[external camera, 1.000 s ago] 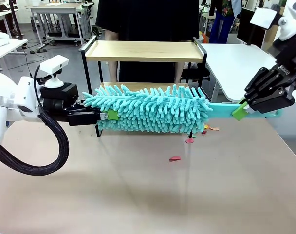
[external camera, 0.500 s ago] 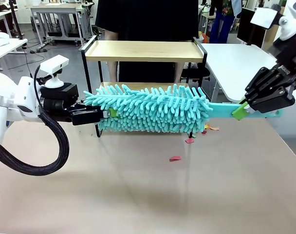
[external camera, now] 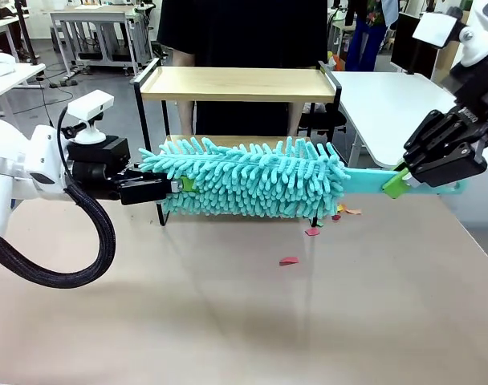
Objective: Clean the shelf.
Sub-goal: Hand the Duster back to the human.
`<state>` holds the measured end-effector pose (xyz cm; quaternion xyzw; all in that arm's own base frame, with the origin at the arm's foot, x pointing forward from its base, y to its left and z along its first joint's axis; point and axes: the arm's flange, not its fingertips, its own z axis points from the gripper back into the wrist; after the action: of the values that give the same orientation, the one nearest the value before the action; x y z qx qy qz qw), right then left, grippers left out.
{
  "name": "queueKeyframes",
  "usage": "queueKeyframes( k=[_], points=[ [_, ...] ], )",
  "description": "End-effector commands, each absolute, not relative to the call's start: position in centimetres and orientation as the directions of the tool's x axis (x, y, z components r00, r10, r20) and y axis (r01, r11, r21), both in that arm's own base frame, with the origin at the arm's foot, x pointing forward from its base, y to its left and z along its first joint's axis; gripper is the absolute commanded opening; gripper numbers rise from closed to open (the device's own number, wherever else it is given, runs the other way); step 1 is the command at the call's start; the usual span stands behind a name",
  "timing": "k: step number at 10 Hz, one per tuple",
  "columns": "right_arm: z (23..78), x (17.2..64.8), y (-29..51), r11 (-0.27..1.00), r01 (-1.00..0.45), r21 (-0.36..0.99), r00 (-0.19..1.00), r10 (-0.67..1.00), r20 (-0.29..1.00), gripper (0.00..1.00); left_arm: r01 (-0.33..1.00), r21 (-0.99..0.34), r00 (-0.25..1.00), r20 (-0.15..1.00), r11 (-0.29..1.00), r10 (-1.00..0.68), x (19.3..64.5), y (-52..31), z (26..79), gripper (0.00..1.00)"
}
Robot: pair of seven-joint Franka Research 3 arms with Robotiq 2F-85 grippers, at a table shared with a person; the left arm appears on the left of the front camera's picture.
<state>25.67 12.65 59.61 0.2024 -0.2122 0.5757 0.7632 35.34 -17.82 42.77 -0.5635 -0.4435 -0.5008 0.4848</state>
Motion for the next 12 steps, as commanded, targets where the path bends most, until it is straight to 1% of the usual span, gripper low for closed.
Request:
queueKeyframes(
  k=[1, 3, 4, 5, 6, 7, 8, 10, 12],
  points=[
    [60.2, 26.0, 12.5, 0.236, -0.97, 0.062, 0.229, 0.788, 0.572, 1.0, 0.984, -0.095, 0.099, 0.995, -0.149, 0.013, 35.2, -17.8, 42.8, 0.0],
    [61.8, 26.0, 11.8, 0.257, -0.966, 0.042, 0.225, 0.745, 0.628, 1.0, 0.984, -0.095, 0.099, 0.995, -0.149, 0.013, 35.2, -17.8, 42.8, 0.0],
    [63.1, 25.9, 11.2, 0.273, -0.961, 0.035, 0.225, 0.703, 0.675, 0.93, 0.984, -0.095, 0.099, 0.995, -0.149, 0.013, 35.2, -17.8, 42.8, 0.0],
    [64.6, 25.9, 10.3, 0.326, -0.945, 0.005, 0.234, 0.666, 0.708, 1.0, 0.984, -0.095, 0.099, 0.995, -0.149, 0.013, 35.2, -17.8, 42.8, 0.0],
    [66.1, 25.7, 9.0, 0.405, -0.914, -0.012, 0.261, 0.609, 0.749, 1.0, 0.984, -0.095, 0.099, 0.995, -0.149, 0.013, 35.2, -17.8, 42.8, 0.0],
    [67.4, 25.4, 6.8, 0.529, -0.848, -0.016, 0.316, 0.531, 0.787, 1.0, 0.984, -0.095, 0.099, 0.995, -0.149, 0.013, 35.2, -17.8, 42.8, 0.0],
    [68.3, 24.8, 4.9, 0.615, -0.788, -0.028, 0.338, 0.47, 0.816, 1.0, 0.984, -0.095, 0.099, 0.995, -0.149, 0.013, 35.2, -17.8, 42.8, 0.0],
    [69.1, 23.5, 1.5, 0.721, -0.693, -0.012, 0.367, 0.366, 0.855, 1.0, 0.984, -0.095, 0.099, 0.995, -0.149, 0.013, 35.2, -17.8, 42.8, 0.0],
    [68.8, 23.0, -0.5, 0.757, -0.653, 0.023, 0.392, 0.312, 0.866, 1.0, 0.984, -0.095, 0.099, 0.995, -0.149, 0.013, 35.2, -17.8, 42.8, 0.0]
  ],
)
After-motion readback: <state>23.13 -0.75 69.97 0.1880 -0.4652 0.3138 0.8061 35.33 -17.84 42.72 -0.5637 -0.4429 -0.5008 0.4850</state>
